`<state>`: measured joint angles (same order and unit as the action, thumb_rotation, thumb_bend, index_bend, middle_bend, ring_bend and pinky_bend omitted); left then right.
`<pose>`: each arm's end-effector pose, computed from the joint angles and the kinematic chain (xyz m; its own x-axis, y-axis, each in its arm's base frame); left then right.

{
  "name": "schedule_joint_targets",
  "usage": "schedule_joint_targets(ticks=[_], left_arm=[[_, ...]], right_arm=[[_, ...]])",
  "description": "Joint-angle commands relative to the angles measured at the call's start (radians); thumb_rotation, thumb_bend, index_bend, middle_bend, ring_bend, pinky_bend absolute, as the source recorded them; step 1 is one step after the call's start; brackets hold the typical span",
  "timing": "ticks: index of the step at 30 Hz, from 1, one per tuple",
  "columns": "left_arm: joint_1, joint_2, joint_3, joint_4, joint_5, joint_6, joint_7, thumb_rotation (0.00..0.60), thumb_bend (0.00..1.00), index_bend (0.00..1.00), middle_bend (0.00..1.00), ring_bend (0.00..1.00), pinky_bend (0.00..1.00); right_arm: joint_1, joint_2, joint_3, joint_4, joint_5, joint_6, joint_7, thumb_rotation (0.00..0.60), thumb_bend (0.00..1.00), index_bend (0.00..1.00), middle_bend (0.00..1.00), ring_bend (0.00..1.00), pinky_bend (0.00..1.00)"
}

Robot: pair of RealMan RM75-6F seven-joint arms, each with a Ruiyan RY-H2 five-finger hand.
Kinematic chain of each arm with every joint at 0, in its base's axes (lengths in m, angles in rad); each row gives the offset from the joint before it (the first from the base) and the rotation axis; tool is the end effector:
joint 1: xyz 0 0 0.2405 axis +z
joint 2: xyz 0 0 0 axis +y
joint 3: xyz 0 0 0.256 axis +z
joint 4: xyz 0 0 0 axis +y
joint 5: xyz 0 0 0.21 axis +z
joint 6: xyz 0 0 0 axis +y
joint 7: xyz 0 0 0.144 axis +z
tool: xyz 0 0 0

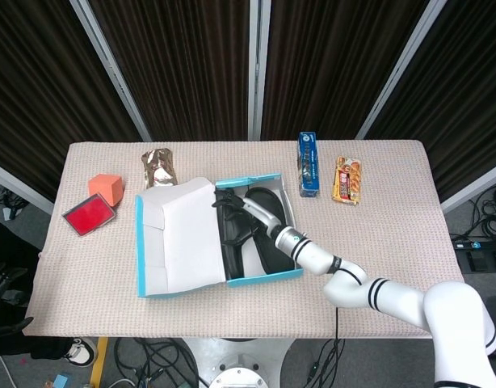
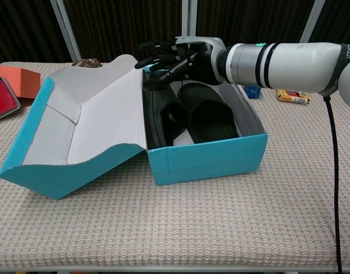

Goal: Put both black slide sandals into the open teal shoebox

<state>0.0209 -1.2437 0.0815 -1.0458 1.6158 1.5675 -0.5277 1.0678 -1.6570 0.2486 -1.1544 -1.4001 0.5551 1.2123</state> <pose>-0.4027 0.1199 0.1688 0.3151 0.1134 0.9423 0.9488 -0.0170 -0.3153 -0.0540 -0.4010 -0.0643 -0.4225 -0.7517 0.5064 -0.8027 0.0509 -0.5942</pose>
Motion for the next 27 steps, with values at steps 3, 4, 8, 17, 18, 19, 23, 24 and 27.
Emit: schedule_joint_targets(ticks=[3,4,8,17,18,19,23,24,27], left_arm=[[0.001,0.002,0.000,-0.002,0.001,0.003,0.002,0.600,0.00,0.17,0.19,0.05,0.12],[0.002,0.002,0.000,-0.003,0.001,0.004,0.003,0.600,0.00,0.17,0.19,0.05,0.12],[0.002,0.005,-0.001,-0.010,0.002,0.006,0.009,0.600,0.00,0.17,0.19,0.05,0.12],[0.000,0.013,-0.006,-0.029,0.007,0.020,0.028,0.600,0.00,0.17,0.19,0.05,0.12],[0.000,0.013,-0.008,-0.032,0.007,0.022,0.031,0.600,0.00,0.17,0.19,0.05,0.12],[-0.001,0.014,-0.009,-0.034,0.007,0.023,0.035,0.600,0.00,0.17,0.19,0.05,0.12],[-0.006,0.018,-0.015,-0.049,0.011,0.031,0.054,0.600,0.00,0.17,0.19,0.05,0.12],[-0.007,0.019,-0.015,-0.053,0.013,0.032,0.058,0.600,0.00,0.17,0.19,0.05,0.12],[-0.008,0.025,-0.016,-0.068,0.017,0.040,0.072,0.600,0.00,0.17,0.19,0.05,0.12]], right_arm=[[-0.015,0.016,0.008,-0.024,0.015,0.012,-0.023,0.600,0.00,0.05,0.16,0.04,0.20],[-0.018,0.021,0.010,-0.032,0.012,0.021,-0.025,0.600,0.00,0.05,0.16,0.04,0.20],[-0.038,0.057,0.018,-0.083,-0.015,0.074,-0.016,0.600,0.00,0.05,0.16,0.04,0.20],[-0.128,0.238,0.016,-0.271,-0.096,0.257,-0.078,0.600,0.00,0.05,0.16,0.04,0.20],[-0.145,0.264,0.011,-0.290,-0.105,0.286,-0.131,0.600,0.00,0.05,0.16,0.04,0.20],[-0.167,0.289,0.002,-0.308,-0.113,0.321,-0.207,0.600,0.00,0.05,0.16,0.03,0.20],[-0.298,0.386,-0.034,-0.408,-0.108,0.502,-0.703,0.600,0.00,0.05,0.14,0.00,0.20],[-0.330,0.404,-0.044,-0.436,-0.101,0.540,-0.796,0.600,0.00,0.05,0.13,0.00,0.19],[-0.434,0.469,-0.091,-0.527,-0.089,0.645,-1.019,0.600,0.00,0.03,0.11,0.00,0.16]])
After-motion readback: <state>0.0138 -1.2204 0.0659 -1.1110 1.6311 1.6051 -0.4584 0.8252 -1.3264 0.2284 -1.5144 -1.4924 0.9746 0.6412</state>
